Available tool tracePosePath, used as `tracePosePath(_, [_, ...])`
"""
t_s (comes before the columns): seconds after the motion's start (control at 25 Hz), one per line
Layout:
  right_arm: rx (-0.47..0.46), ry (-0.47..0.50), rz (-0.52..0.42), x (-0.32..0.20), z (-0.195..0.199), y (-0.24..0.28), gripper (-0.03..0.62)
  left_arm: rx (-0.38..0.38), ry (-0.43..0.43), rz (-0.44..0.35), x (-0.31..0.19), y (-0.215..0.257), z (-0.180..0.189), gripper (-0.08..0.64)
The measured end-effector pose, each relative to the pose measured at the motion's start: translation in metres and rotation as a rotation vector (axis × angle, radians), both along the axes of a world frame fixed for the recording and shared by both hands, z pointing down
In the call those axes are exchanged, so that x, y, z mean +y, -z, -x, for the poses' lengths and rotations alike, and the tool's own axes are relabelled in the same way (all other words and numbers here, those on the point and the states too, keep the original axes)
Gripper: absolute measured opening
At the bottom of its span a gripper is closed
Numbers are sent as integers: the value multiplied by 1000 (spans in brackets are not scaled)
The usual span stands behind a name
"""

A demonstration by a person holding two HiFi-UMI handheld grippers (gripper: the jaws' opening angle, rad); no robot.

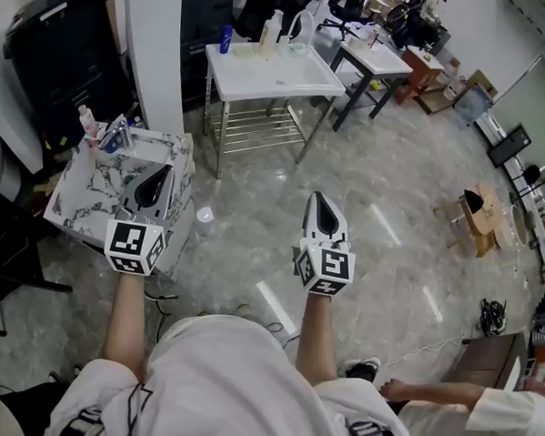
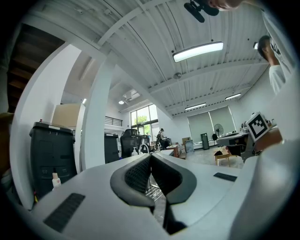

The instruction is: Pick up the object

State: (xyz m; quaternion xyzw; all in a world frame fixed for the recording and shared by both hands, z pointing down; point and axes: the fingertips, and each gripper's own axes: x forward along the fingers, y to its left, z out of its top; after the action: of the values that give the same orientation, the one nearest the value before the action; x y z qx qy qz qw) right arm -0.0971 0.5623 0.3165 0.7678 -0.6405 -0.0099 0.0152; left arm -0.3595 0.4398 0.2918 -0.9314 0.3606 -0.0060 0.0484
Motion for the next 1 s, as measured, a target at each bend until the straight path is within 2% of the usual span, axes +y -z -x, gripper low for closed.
tracePosePath(0.2, [-2,-4,9,1,2,-2,11,-1,-10,6,1,-3,-1,20])
tracePosePath(0.28, [-14,9,18,-1,3,-2,97,0,-15,7,1,-3,-3,20])
tracePosePath(0.4, [-18,-4,25,-1,-1,-4,77,4,-18,12,-2,-5,-6,20])
tracePosePath(0.68, [-35,13,53,-25,-18,-19,97,-8,-16,32,-28,-15,-27,20])
tracePosePath(1.0, [-83,41,43,-95,-69,-40,97,-60,3,33,-90,-30,-77,20])
